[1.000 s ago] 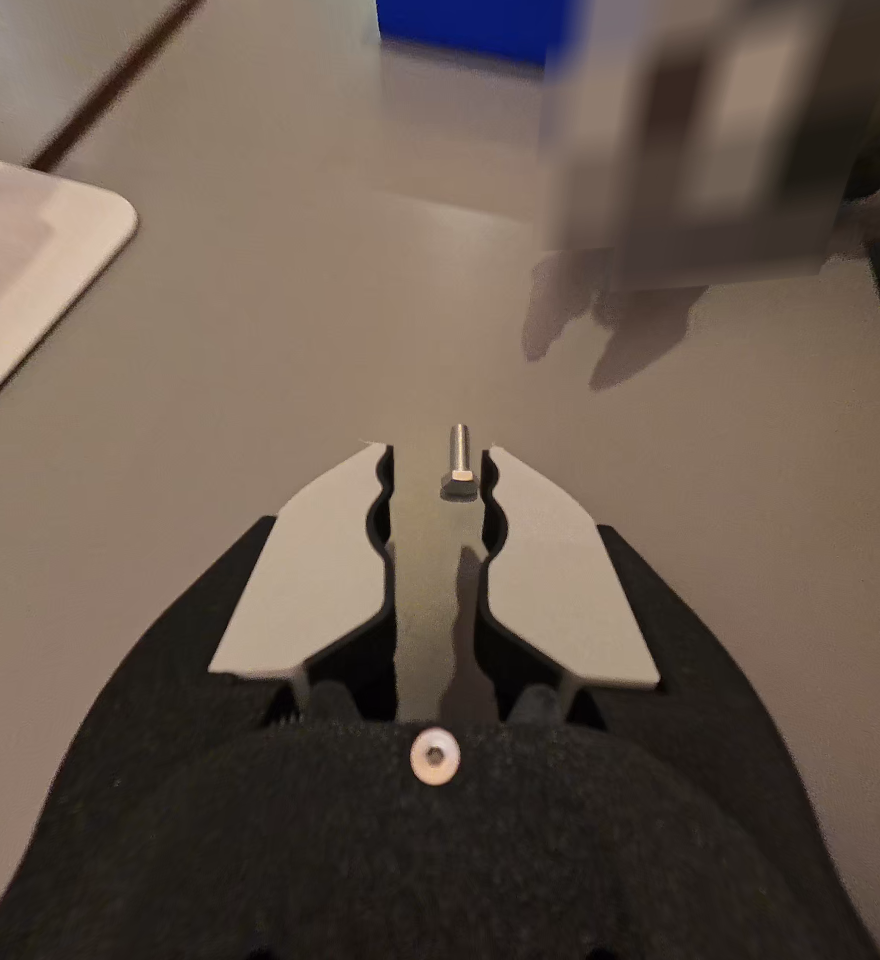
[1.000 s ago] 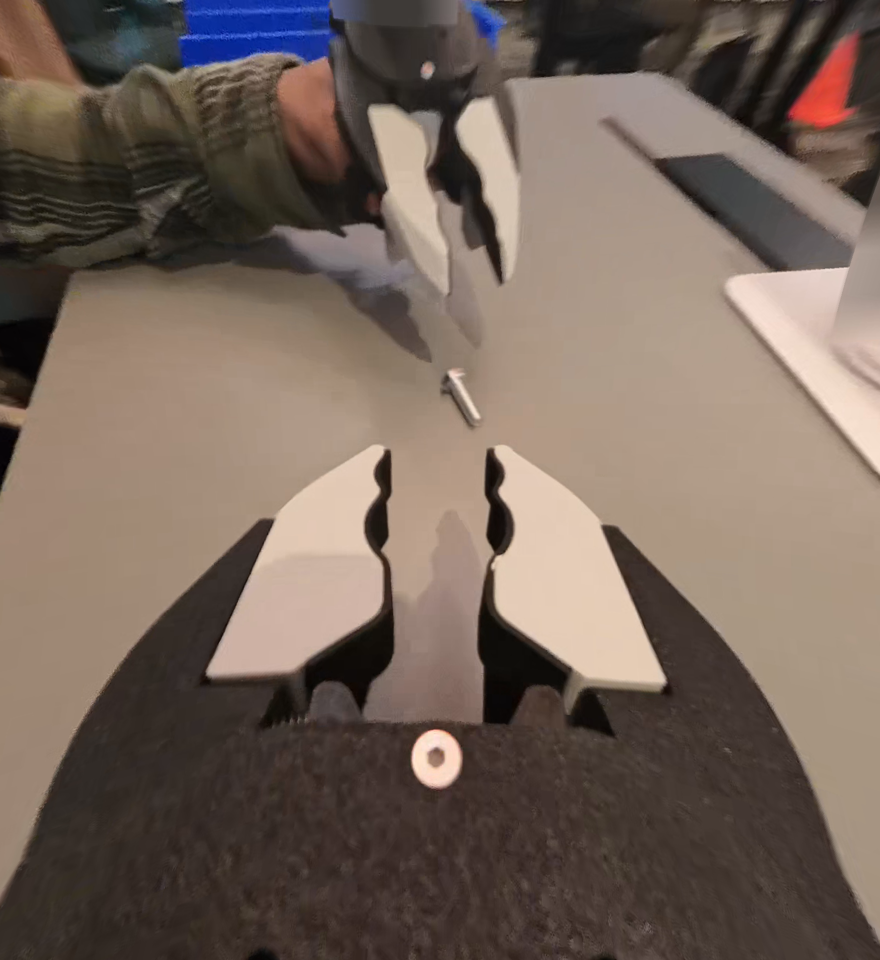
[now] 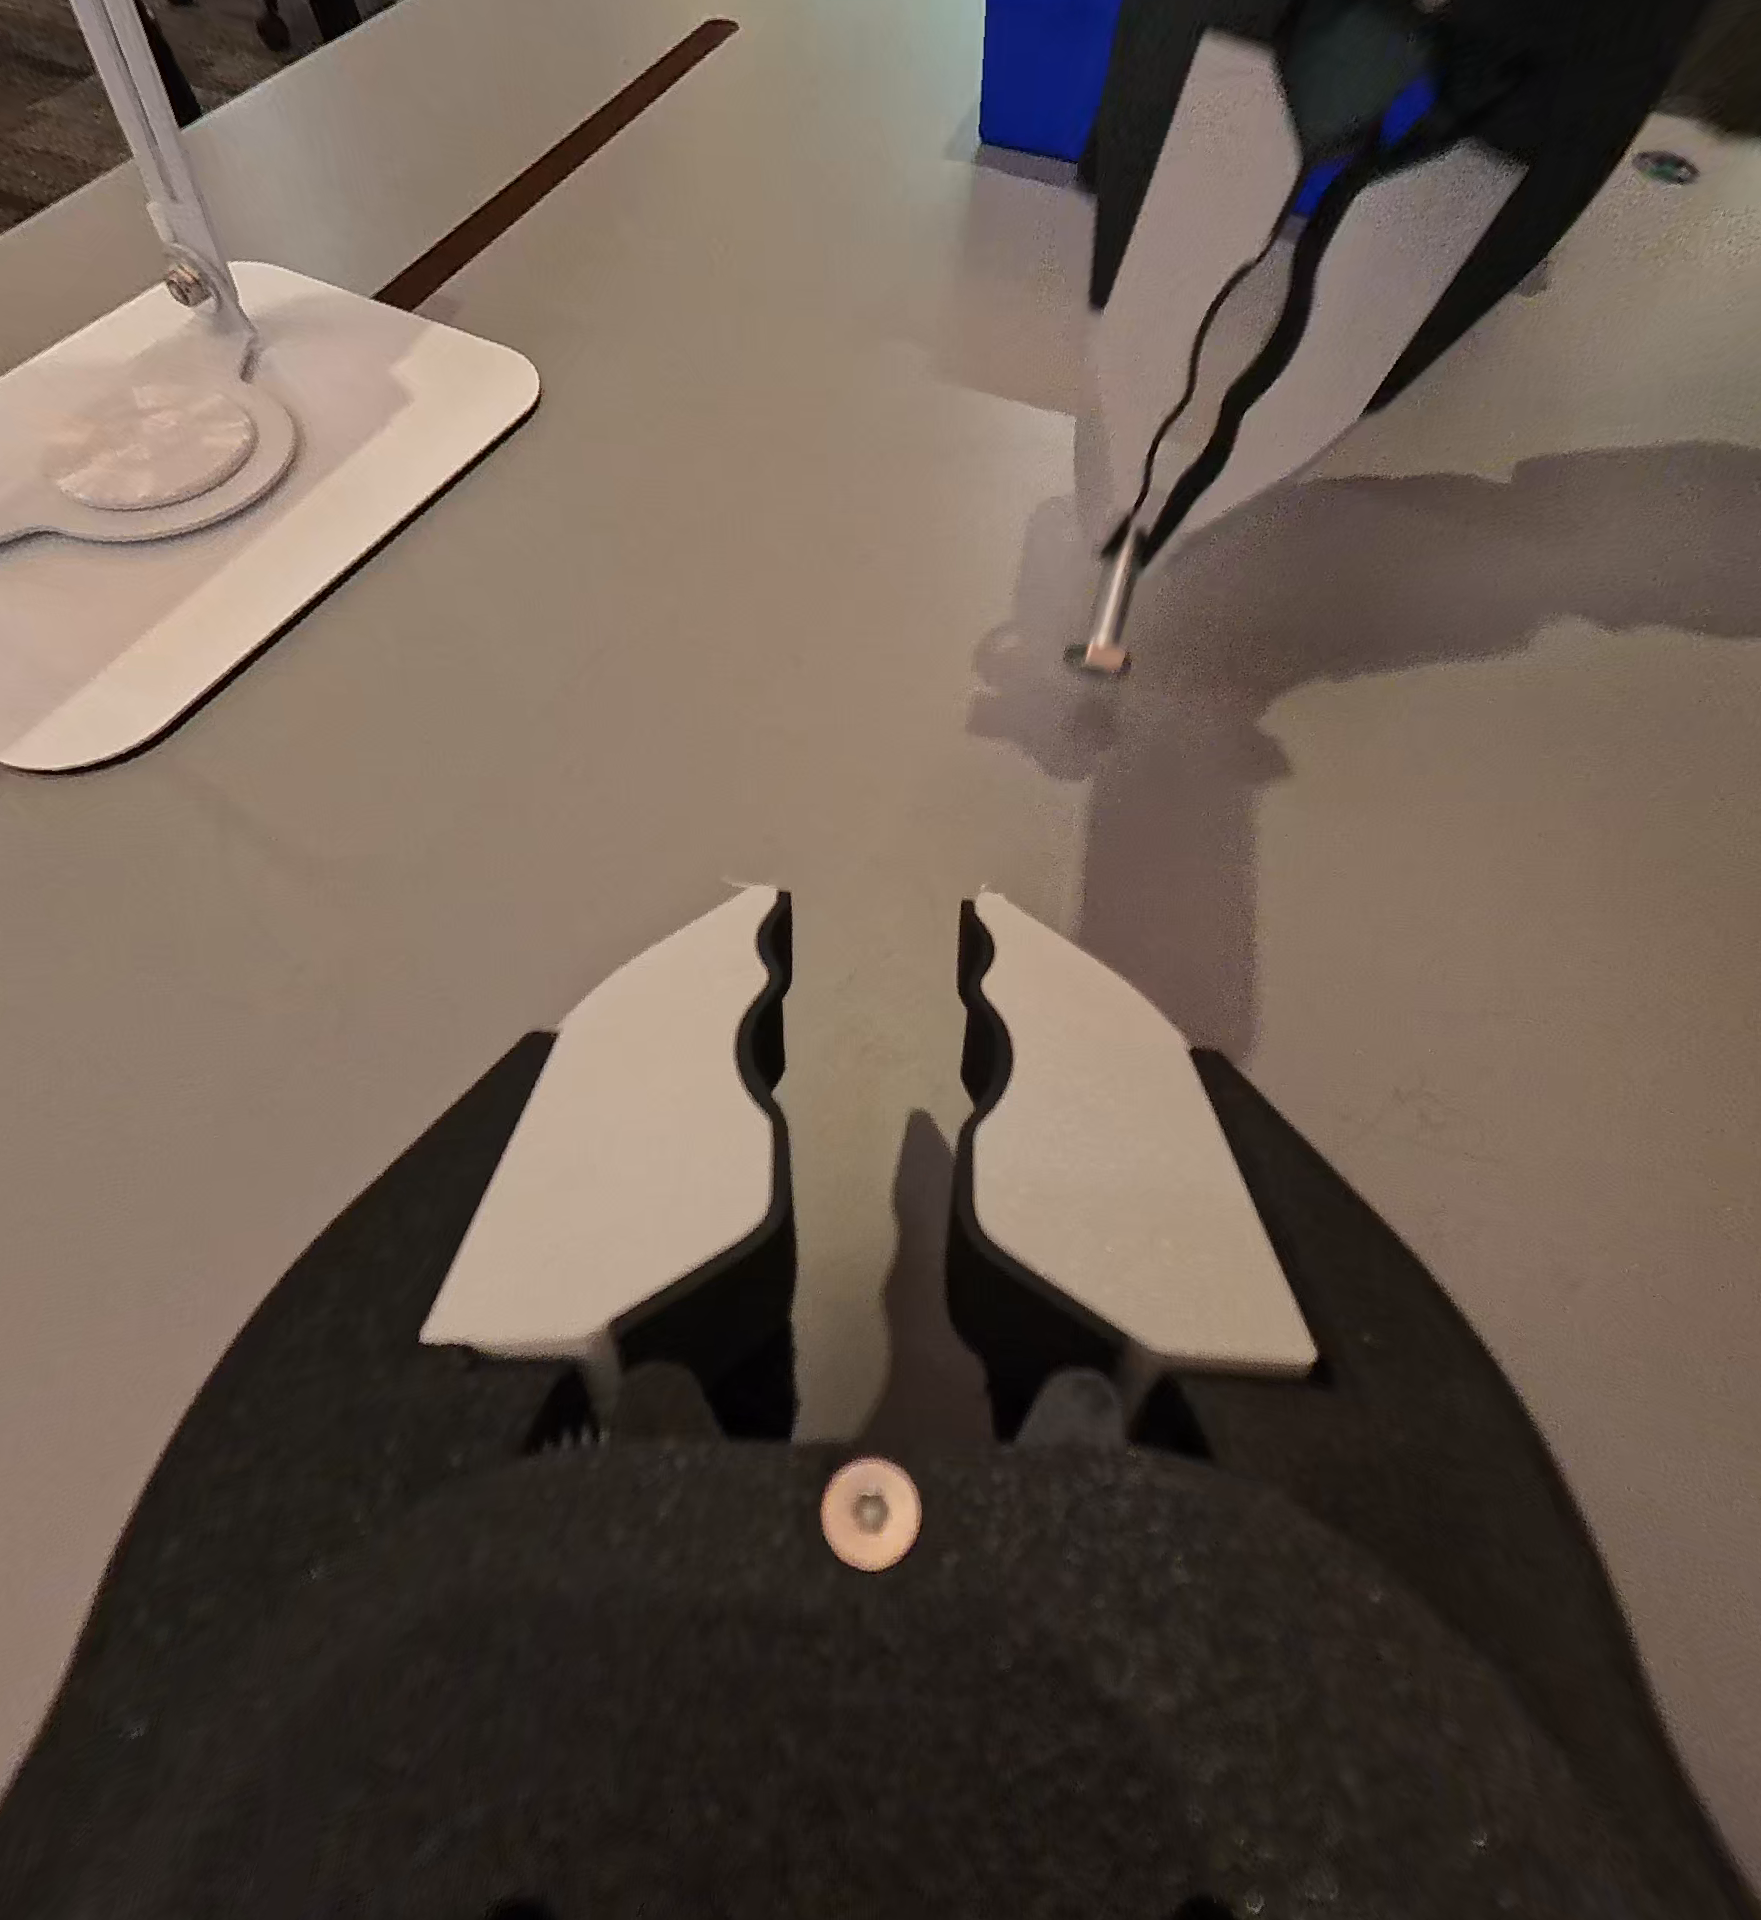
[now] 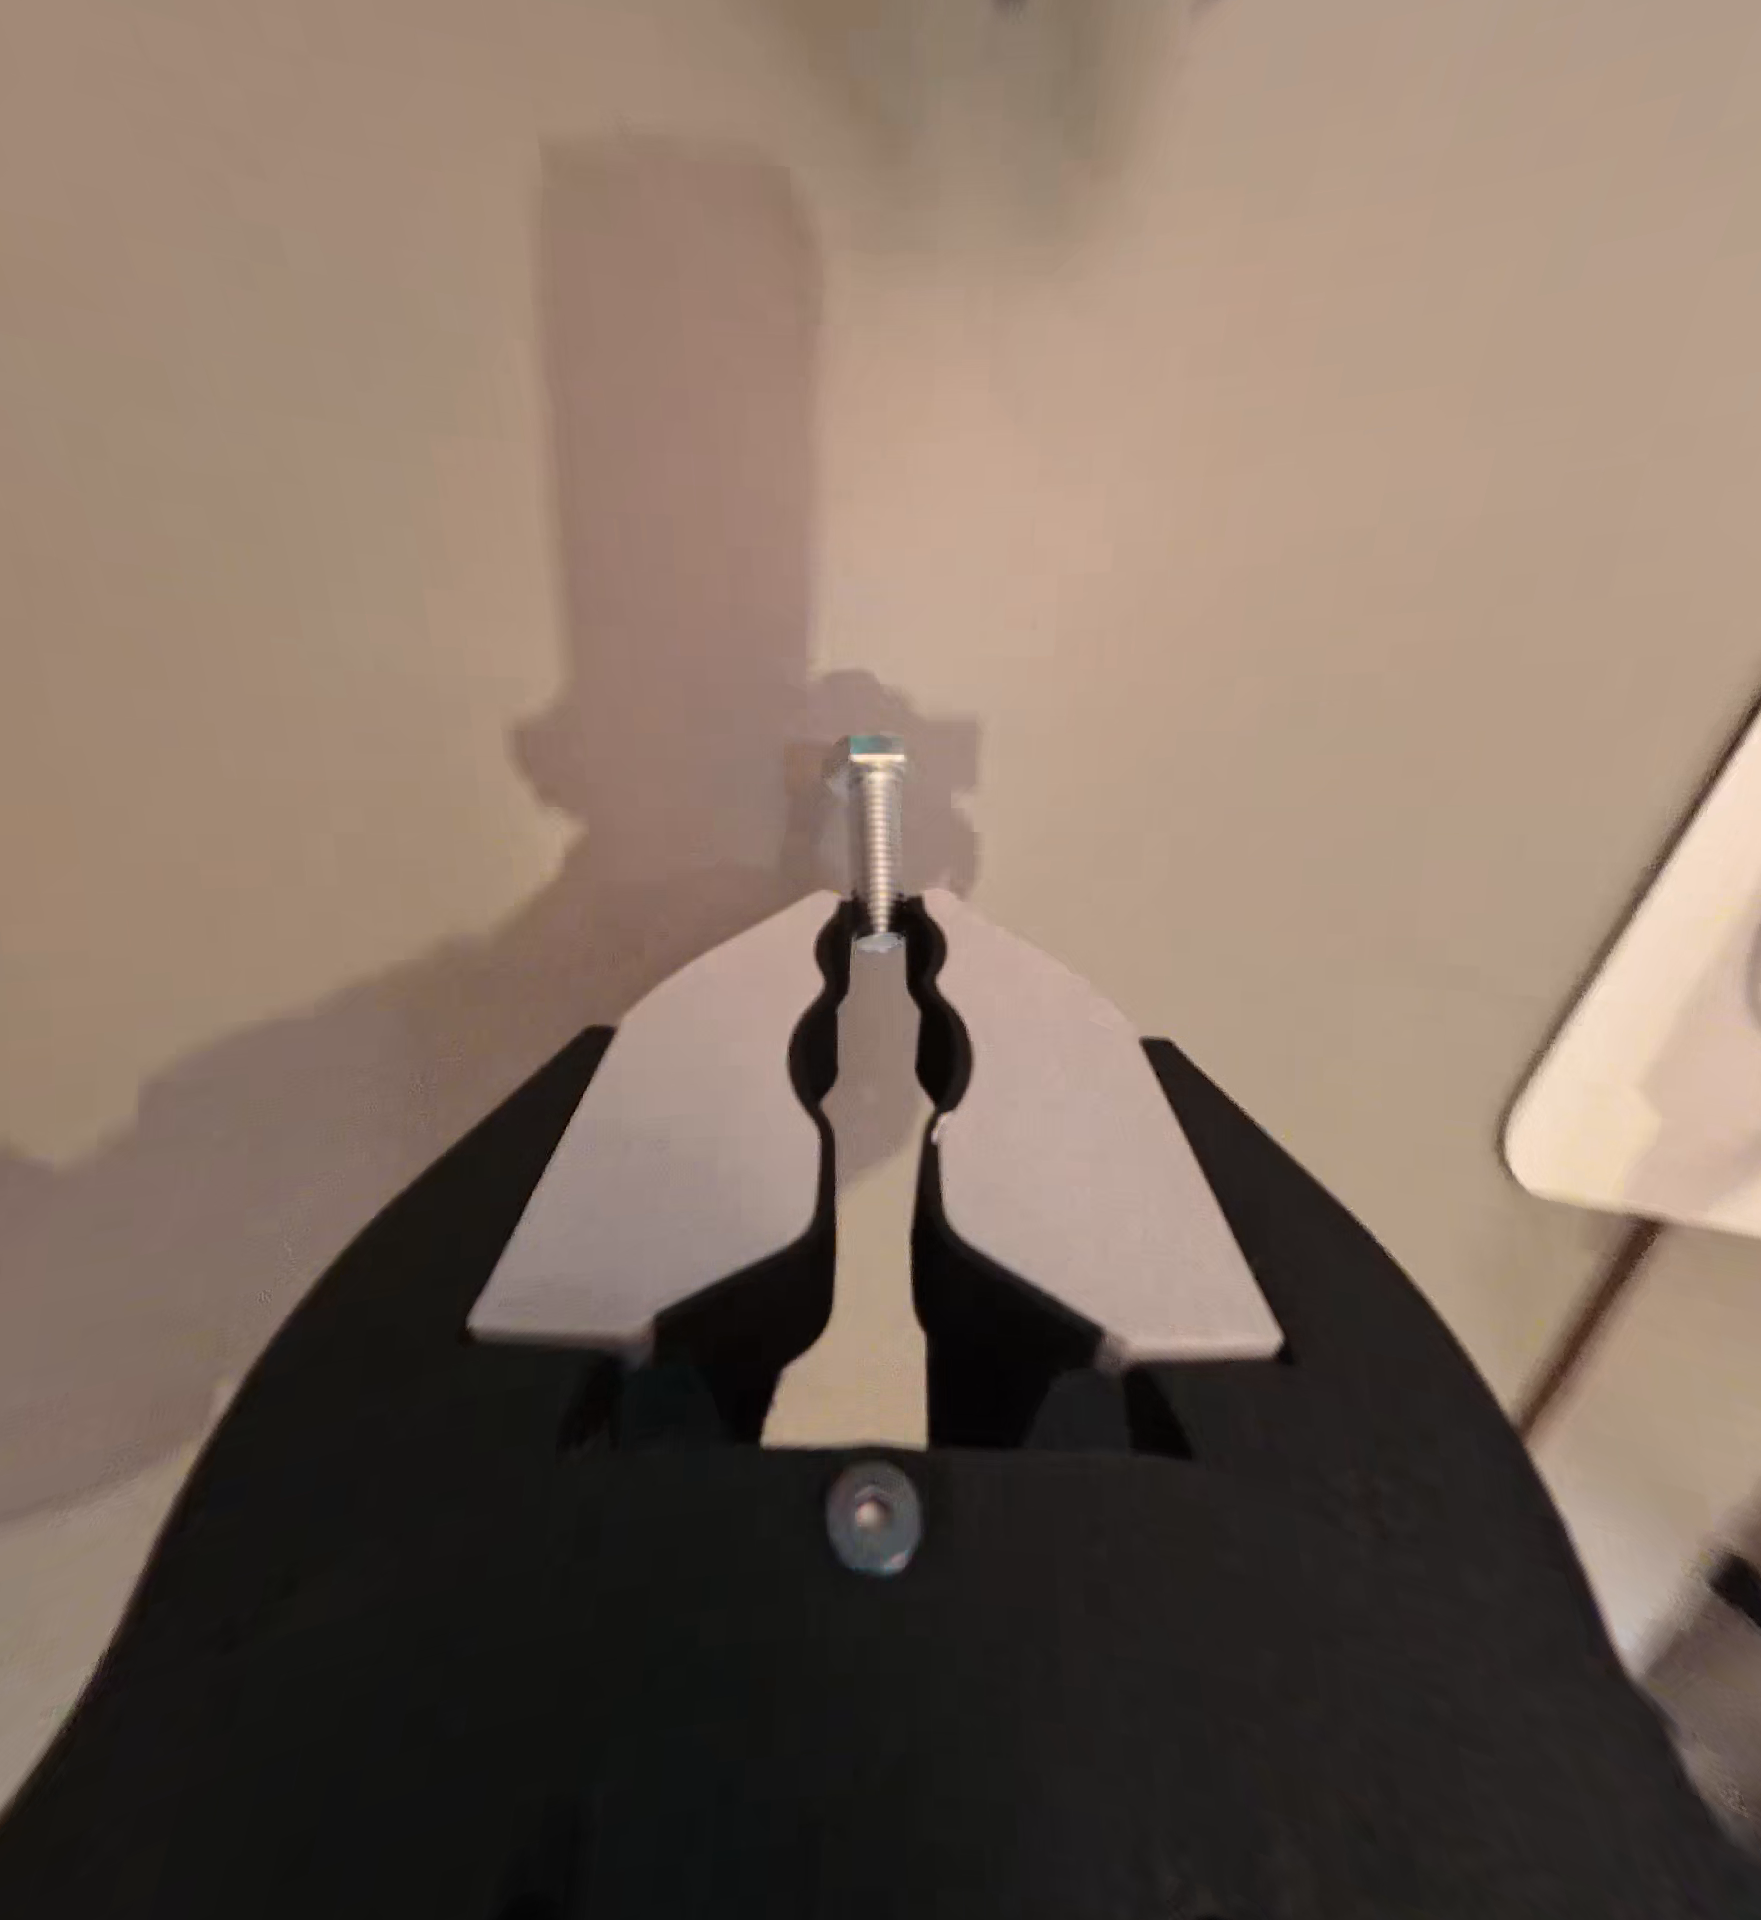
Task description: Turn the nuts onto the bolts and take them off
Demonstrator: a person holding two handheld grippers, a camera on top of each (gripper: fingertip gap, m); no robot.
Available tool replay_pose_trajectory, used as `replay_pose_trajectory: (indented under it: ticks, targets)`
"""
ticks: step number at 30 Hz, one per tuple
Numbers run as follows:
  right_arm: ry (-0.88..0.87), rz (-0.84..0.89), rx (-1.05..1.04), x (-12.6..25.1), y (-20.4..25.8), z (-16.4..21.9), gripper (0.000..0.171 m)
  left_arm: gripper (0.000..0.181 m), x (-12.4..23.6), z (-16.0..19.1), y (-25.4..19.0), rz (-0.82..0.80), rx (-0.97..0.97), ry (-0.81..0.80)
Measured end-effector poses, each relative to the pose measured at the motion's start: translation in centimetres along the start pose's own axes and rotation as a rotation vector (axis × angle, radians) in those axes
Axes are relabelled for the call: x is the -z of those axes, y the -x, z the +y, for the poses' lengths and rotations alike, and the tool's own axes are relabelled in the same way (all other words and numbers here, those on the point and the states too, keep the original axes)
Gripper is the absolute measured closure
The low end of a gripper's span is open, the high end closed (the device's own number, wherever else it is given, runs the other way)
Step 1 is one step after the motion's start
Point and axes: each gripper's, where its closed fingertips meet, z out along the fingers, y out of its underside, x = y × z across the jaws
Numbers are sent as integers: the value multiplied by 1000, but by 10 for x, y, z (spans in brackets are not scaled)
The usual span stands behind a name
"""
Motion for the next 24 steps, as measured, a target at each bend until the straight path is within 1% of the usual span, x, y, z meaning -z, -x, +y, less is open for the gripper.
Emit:
replay_pose_trajectory:
  ticks: [1, 5, 8, 11, 17, 24]
  targets:
    - [85, 11, 21, 7, 0, 6, 162, 151, 0, 1, 0, -1, 0, 6]
    - [388, 13, 131, 23, 3, 20, 162, 151, -2, 7, 2, -14, -6, 44]
    - [550, -32, 213, 17, 11, 23, 162, 151, -3, 13, 5, -21, 2, 69]
    - [665, -61, 277, 8, 13, 25, 162, 151, -2, 17, 8, -26, 16, 77]
    - [784, -99, 341, -1, 16, 22, 161, 152, -3, 23, 9, -25, 29, 105]
    - [812, -137, 324, -8, 20, 23, 161, 152, -5, 27, 8, -20, 23, 127]
